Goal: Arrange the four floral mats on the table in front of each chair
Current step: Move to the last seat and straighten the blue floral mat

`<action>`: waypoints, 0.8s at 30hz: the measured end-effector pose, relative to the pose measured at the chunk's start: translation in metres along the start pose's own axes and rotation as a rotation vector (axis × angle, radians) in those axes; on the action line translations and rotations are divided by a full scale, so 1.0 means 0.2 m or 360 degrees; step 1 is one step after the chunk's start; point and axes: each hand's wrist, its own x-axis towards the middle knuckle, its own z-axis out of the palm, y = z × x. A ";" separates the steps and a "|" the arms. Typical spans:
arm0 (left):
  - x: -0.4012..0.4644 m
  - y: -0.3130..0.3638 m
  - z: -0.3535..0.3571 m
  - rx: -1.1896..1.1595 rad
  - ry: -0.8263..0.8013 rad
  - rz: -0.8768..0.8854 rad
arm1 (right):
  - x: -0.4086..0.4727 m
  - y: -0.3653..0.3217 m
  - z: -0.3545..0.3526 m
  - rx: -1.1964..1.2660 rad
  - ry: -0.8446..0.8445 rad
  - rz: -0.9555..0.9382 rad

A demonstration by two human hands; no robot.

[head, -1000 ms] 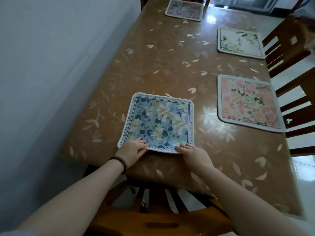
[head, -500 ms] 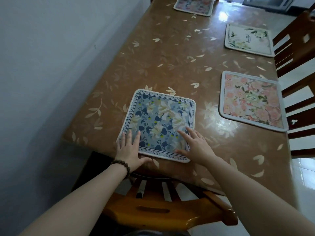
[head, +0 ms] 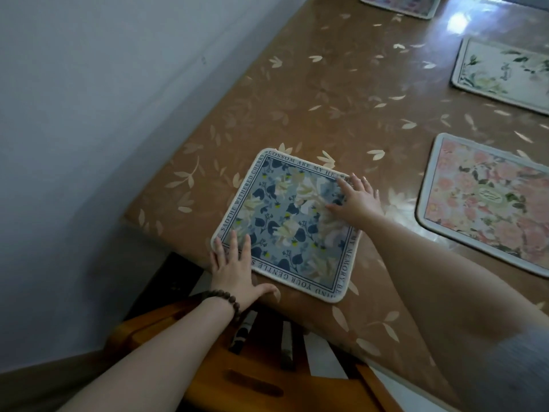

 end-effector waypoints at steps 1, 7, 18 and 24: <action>0.00 0.00 0.01 0.0003 0.0009 0.0009 | 0.03 0.01 -0.01 -0.0020 -0.0044 -0.0003; 0.01 -0.02 0.02 -0.0001 0.0078 0.0057 | 0.09 0.02 -0.03 -0.0049 -0.0077 -0.0076; 0.22 -0.23 -0.16 -0.0072 0.0163 0.0067 | -0.19 0.04 0.07 -0.0090 0.0038 0.0259; 0.42 -0.22 -0.31 -0.0052 0.0324 0.0021 | -0.47 0.02 0.17 -0.0095 0.0211 0.0424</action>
